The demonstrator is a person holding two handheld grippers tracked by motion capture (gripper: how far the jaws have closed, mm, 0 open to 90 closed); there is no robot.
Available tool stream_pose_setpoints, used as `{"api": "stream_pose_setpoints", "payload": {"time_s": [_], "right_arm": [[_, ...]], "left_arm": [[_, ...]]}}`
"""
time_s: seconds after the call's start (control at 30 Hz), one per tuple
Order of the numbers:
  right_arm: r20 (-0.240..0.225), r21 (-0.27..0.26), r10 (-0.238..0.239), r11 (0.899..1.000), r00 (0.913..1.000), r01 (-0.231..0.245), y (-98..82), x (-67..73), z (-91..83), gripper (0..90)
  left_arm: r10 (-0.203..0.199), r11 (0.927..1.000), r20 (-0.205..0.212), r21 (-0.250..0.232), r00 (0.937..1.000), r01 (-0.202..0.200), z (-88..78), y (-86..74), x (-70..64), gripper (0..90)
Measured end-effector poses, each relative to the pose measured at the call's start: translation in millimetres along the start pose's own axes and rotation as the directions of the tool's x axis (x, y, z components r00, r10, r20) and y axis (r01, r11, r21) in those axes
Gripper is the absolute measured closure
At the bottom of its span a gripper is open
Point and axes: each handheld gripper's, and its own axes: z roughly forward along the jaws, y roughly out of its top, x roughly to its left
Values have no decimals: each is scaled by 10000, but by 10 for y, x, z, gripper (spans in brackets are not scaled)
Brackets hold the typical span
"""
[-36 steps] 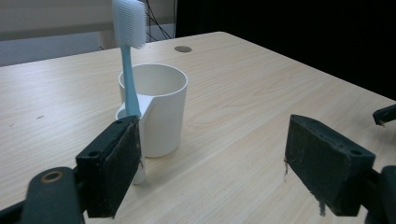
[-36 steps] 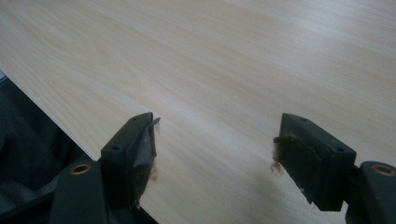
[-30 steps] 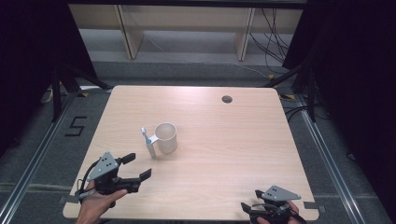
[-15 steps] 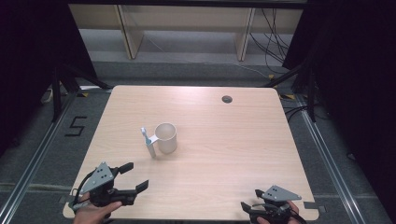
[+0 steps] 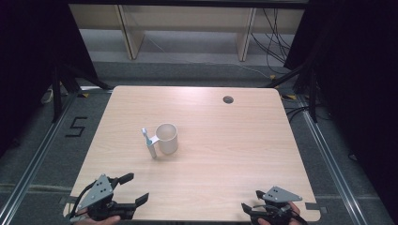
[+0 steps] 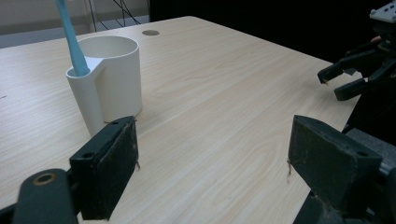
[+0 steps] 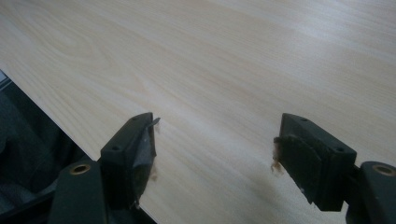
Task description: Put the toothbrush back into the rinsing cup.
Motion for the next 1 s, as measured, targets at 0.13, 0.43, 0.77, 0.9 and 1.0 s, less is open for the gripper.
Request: {"api": "stream_pose_setpoints", "payload": {"time_s": [0.13,0.43,0.77,0.9,1.0], "right_arm": [[63,58,26,10000,10000,-26,2,2,-10,287],[-40,-1,-59,10000,10000,59,1,6,2,288],[79,130,-196,9997,9998,195,4,17,3,288],[14,151,-124,9998,9999,124,7,25,0,288],[-4,155,-129,9998,9999,129,7,27,1,288]], "left_arm": [[139,9999,78,-23,9999,-138,-5,-56,-49,155],[403,9985,129,370,9991,-408,-57,-184,-148,155],[468,9986,275,237,9985,-475,-89,-256,-250,155],[485,9977,355,448,9982,-500,-105,-288,-292,155],[579,9968,353,535,9977,-598,-117,-315,-327,155]]}}
